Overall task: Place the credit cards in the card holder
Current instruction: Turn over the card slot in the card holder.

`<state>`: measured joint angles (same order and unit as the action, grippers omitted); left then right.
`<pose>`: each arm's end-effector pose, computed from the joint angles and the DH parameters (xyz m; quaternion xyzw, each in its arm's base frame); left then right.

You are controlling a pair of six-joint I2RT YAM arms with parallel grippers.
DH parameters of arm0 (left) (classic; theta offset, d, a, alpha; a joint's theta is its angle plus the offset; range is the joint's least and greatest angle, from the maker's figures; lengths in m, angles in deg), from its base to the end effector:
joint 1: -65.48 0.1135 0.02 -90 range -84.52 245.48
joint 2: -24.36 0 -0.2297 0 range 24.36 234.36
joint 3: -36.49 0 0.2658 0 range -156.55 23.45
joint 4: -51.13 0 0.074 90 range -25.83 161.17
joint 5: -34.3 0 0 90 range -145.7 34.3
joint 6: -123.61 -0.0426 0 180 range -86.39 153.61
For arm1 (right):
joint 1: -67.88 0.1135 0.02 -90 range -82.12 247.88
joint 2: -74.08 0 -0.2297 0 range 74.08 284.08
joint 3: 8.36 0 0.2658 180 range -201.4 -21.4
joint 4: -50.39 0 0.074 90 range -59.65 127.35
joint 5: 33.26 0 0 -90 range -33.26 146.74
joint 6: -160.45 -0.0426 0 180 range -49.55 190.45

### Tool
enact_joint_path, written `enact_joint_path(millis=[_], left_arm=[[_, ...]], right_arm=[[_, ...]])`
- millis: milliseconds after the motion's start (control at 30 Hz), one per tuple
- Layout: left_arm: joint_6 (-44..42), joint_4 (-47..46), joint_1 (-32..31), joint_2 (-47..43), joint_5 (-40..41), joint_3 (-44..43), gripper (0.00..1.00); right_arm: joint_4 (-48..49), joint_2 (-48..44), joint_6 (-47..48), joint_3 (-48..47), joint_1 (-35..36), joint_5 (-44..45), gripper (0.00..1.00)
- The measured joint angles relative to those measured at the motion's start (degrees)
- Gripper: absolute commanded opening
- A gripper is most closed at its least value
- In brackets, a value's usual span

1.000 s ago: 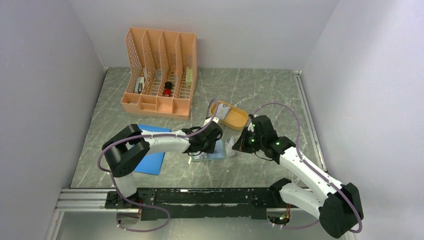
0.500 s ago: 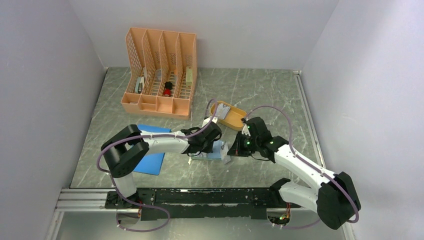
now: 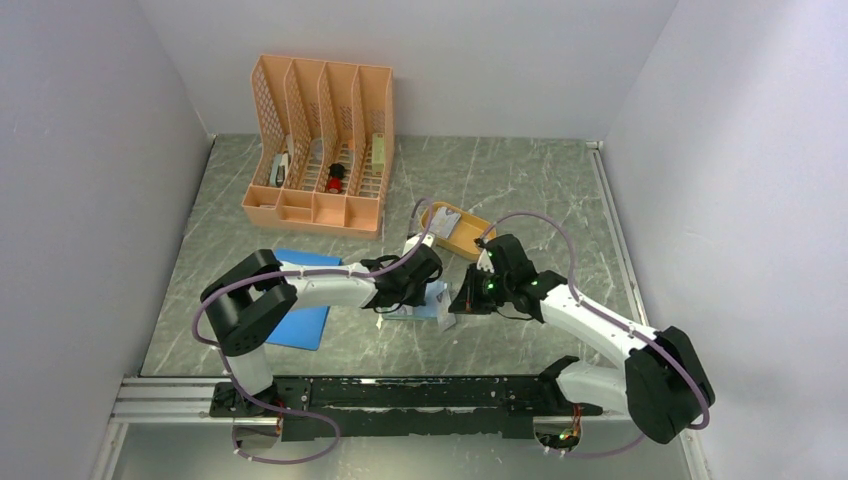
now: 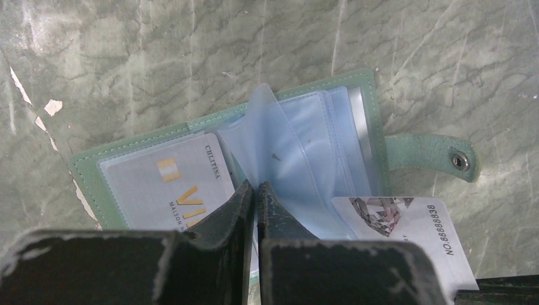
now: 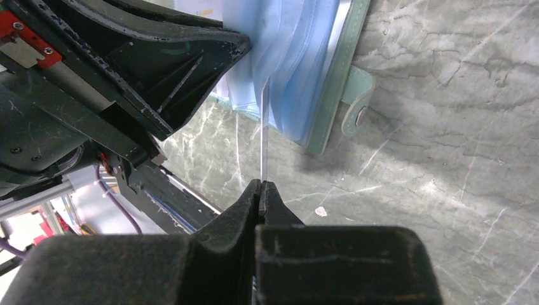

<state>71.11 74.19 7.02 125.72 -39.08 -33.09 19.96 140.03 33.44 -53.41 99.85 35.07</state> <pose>0.1973 -0.2982 0.1048 0.1287 0.9355 -0.1298 0.3024 0.2001 0.1434 0.1398 -0.0214 0.9286 0.3303 0.1676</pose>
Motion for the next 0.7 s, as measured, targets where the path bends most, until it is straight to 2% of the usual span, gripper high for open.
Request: enact_joint_path(millis=[133,333,700], left_arm=[[0.1,-0.1,0.0,-0.1,0.0,0.2,0.09],[0.5,0.0,0.0,-0.6,-0.2,0.7,0.09],[0.9,0.0,0.0,-1.1,-0.2,1.2,0.09]], right_arm=[[-0.6,-0.8,-0.2,0.0,0.2,2.2,0.00],[-1.8,-7.0,-0.2,-1.3,0.2,6.6,0.00],[0.8,0.1,-0.7,-2.0,0.2,1.3,0.00]])
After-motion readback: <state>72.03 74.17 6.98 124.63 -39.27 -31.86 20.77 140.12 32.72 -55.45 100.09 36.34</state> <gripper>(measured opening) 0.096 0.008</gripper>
